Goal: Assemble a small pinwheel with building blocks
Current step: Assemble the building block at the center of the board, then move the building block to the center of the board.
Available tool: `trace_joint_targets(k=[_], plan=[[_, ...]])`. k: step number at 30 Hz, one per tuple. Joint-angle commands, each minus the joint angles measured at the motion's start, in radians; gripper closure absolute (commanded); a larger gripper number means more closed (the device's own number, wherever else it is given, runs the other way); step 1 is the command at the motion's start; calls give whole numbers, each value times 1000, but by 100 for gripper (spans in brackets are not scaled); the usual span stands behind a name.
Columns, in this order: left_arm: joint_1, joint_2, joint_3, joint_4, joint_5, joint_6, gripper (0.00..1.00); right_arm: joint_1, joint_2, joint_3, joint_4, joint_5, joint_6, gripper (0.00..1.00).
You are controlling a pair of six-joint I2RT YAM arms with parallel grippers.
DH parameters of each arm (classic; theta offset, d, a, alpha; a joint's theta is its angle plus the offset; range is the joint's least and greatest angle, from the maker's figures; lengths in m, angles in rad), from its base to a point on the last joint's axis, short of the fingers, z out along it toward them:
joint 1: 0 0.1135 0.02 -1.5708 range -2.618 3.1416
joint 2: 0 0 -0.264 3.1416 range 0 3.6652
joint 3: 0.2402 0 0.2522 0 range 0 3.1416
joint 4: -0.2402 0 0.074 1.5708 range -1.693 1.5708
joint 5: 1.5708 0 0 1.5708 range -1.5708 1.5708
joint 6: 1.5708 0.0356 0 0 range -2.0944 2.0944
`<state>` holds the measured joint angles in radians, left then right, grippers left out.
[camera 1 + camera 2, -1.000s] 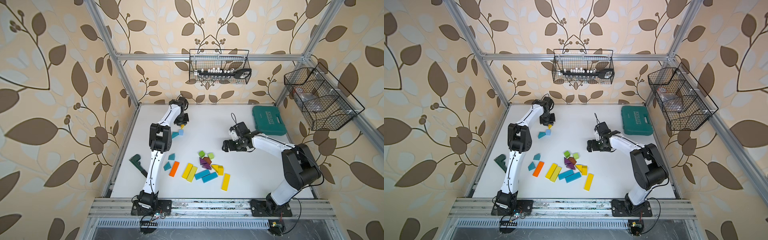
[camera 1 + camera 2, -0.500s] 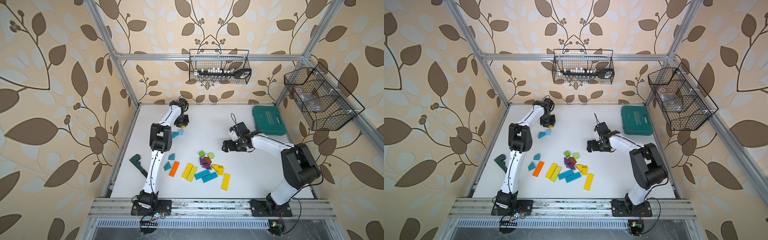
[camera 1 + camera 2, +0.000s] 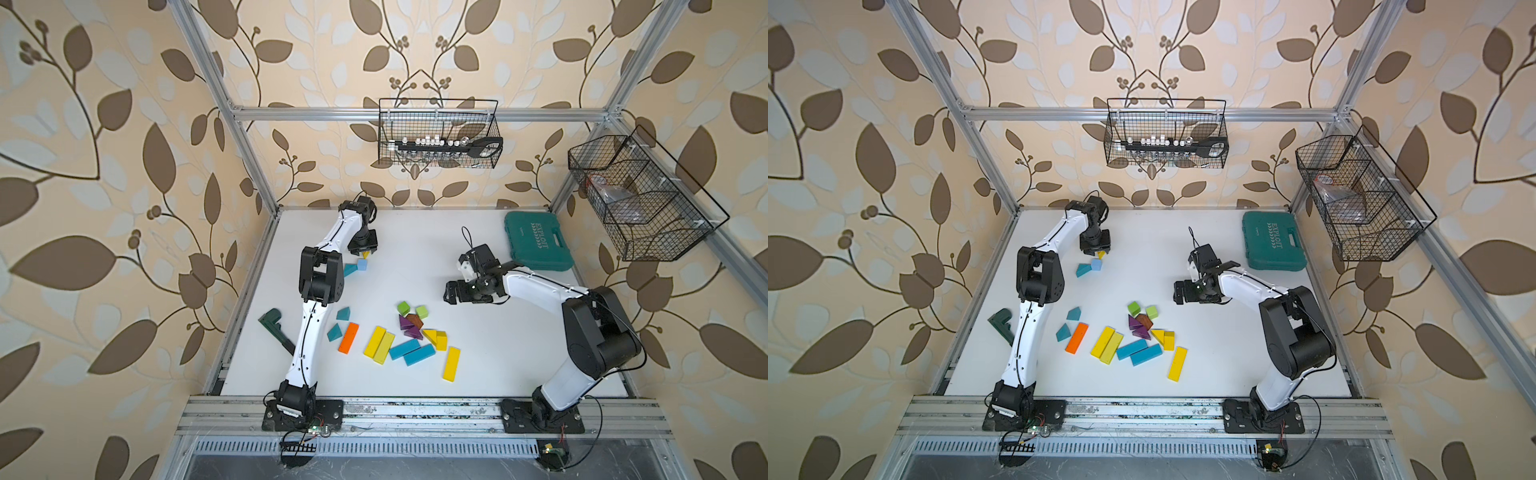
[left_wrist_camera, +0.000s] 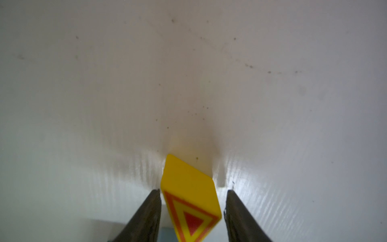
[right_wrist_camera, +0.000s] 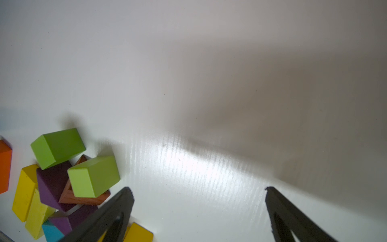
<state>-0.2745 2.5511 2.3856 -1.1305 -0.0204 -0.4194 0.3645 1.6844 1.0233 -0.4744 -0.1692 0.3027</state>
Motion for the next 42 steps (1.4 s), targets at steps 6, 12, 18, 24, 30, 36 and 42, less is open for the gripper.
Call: trace_joint_targets(k=[6, 12, 18, 24, 30, 36, 42], plan=[[6, -272, -74, -71, -36, -35, 31, 9, -59, 5, -15, -2, 3, 1], [2, -599, -552, -34, -86, -178, 23, 57, -143, -28, -12, 19, -29, 1], [-43, -907, -1058, 33, -36, -310, 17, 129, -229, -82, 47, -14, -96, 5], [-86, -980, -1253, 93, 4, -415, 22, 299, -275, -100, 151, 5, -243, 10], [-157, -864, -1170, 60, -29, -437, 22, 362, -250, -74, 154, 10, -270, 10], [-181, -768, -1138, 92, -27, -446, 45, 364, -268, -102, 155, 34, -266, 10], [-179, -705, -1129, 96, -55, -450, 47, 363, -303, -129, 154, 52, -280, 10]])
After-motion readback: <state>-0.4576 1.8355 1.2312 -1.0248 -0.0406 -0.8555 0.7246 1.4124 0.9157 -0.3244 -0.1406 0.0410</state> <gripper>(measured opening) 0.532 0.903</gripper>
